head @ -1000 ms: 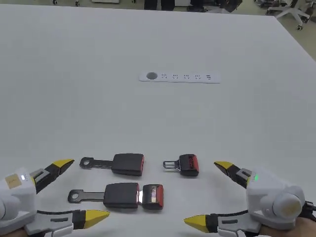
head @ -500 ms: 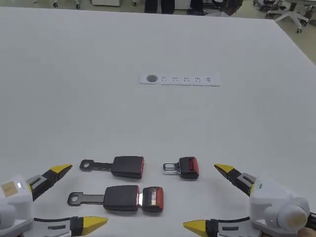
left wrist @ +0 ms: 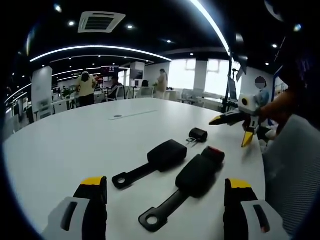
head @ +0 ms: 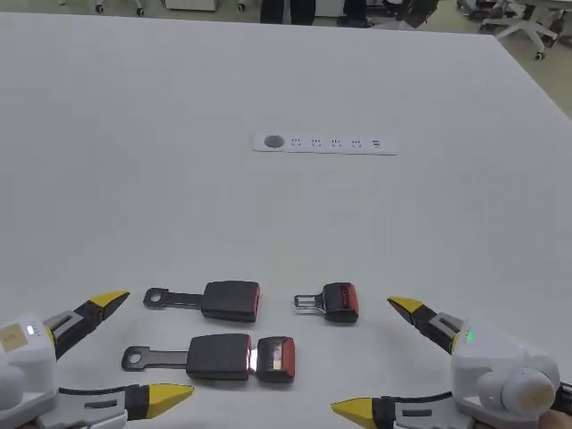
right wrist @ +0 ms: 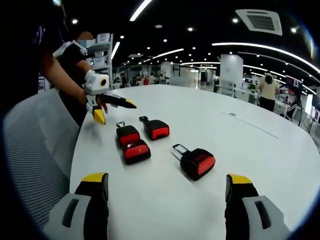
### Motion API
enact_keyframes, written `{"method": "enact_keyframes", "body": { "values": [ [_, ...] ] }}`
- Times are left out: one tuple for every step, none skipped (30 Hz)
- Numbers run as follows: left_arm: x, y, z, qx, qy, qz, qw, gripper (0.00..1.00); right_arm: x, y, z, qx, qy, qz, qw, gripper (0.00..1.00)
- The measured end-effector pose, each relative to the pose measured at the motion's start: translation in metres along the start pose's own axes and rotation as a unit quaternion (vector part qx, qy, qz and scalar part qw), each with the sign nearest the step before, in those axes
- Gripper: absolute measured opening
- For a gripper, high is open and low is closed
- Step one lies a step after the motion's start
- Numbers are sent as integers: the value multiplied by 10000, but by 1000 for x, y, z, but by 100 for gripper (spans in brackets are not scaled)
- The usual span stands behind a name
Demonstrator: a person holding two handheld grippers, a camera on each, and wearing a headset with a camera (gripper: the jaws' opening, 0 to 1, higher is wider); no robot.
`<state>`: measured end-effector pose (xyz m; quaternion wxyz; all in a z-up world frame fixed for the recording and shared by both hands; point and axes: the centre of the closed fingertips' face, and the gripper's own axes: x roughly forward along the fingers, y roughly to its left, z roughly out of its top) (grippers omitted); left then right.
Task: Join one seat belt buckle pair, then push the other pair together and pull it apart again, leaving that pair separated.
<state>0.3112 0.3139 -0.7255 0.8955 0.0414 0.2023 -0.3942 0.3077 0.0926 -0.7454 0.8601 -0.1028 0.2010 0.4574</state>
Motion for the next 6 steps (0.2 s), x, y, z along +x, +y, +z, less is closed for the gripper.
{"method": "enact_keyframes", "body": {
  "values": [
    [0,0,0,2,2,0,10000,99,-1,1,3,5,-6,-6,10000,99],
    [0,0,0,-5,-12,-5,10000,99,-1,1,3,14,-7,-8,10000,99],
    [0,0,1,-14,-20,-2,10000,99,-1,2,4,9,-8,-10,10000,99],
    [0,0,1,-18,-22,0,10000,100,-2,2,4,7,0,-16,10000,99],
    [0,0,2,-33,-24,-4,10000,100,-1,1,3,22,0,-13,10000,99],
    [0,0,2,-45,-29,-4,10000,100,-1,1,2,28,6,-10,10000,99]
  ]
}}
